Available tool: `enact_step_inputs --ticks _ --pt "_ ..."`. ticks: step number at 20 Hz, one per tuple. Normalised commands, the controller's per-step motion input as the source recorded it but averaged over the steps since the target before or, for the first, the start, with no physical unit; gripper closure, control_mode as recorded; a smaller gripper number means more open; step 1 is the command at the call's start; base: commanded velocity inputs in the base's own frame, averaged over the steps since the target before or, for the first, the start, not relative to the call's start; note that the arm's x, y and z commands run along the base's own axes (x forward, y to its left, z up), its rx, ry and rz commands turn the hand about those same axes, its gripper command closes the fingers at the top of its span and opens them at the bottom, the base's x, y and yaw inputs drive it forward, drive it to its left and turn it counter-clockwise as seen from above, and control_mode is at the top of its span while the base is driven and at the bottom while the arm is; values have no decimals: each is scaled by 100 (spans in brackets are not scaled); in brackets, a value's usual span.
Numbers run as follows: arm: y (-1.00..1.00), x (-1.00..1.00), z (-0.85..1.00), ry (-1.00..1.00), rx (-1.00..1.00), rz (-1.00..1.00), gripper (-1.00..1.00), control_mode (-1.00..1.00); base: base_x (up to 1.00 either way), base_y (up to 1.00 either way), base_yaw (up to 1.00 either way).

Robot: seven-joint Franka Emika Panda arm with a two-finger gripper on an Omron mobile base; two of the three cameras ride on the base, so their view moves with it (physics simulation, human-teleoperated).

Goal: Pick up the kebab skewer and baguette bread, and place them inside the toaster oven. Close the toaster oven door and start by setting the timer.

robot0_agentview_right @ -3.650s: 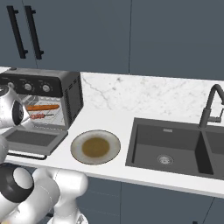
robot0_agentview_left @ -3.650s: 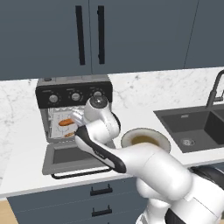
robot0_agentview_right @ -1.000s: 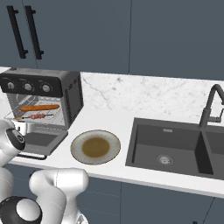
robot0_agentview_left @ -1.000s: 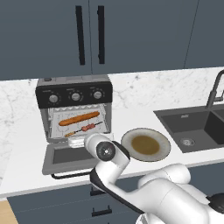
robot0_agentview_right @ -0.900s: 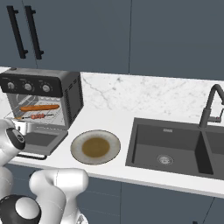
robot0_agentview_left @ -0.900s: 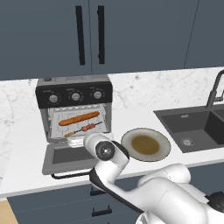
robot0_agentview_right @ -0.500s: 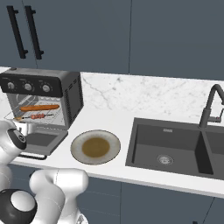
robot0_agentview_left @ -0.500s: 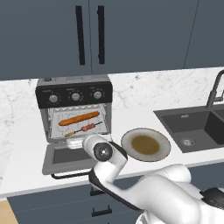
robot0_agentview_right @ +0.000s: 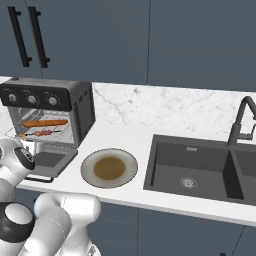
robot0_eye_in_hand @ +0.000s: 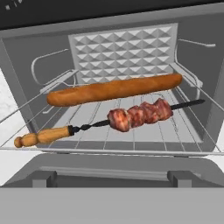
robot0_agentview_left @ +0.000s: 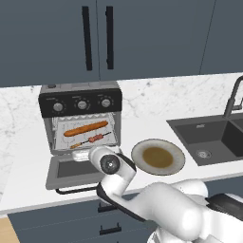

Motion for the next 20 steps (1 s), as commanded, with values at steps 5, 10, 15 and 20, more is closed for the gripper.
enact_step_inputs --ticks 5,10,15,20 --pt "0 18 -7 5 0 0 -100 -100 0 0 0" --pt "0 26 0 2 0 0 -100 -100 0 0 0" --pt "0 31 0 0 0 0 -100 -100 0 0 0" --pt "0 18 -6 0 0 0 -100 -100 0 0 0"
